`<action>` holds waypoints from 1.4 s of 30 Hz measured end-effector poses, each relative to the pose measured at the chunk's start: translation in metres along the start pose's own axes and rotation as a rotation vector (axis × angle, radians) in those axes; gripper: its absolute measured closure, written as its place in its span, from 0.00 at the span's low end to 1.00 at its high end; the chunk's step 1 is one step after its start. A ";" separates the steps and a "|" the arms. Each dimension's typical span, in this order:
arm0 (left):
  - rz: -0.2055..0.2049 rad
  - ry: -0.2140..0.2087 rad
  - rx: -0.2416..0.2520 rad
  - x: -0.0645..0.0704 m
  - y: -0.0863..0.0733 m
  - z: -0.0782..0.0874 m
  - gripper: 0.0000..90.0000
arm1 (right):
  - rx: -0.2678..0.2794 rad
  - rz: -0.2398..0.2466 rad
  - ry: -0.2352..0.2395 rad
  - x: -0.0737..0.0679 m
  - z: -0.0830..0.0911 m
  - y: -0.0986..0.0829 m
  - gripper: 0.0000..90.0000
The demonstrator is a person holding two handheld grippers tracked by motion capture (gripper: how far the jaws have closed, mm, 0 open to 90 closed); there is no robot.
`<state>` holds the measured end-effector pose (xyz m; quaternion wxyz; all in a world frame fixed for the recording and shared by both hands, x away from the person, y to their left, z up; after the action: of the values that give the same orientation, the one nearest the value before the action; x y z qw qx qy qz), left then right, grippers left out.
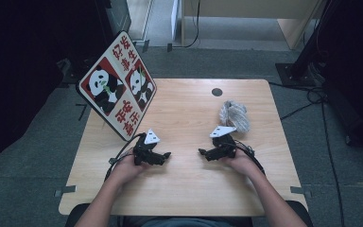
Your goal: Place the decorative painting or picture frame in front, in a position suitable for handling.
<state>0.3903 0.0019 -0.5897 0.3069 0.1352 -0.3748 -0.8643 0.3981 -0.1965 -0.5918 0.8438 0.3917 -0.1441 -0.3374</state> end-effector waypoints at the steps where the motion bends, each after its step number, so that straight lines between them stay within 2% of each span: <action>1: 0.000 0.001 0.000 0.000 0.000 0.000 0.15 | 0.000 0.000 0.000 0.000 0.000 0.000 0.14; 31: 0.014 0.016 -0.001 0.001 0.000 0.000 0.14 | 0.000 0.000 0.000 0.000 0.000 0.000 0.14; 42: 0.034 0.039 0.000 0.001 0.000 0.000 0.14 | 0.000 0.000 0.000 0.000 0.000 0.000 0.14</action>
<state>0.3889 0.0014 -0.5898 0.3288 0.1455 -0.3711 -0.8562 0.3981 -0.1965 -0.5918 0.8438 0.3917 -0.1440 -0.3374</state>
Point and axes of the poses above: each handheld gripper's, and its own axes: z roughly backward along the jaws, y roughly out of its top, x roughly to its right, the point moved 10 cm from there along -z, roughly forward along the jaws, and after that the axes turned 2 degrees about x, right-handed, at the moved point
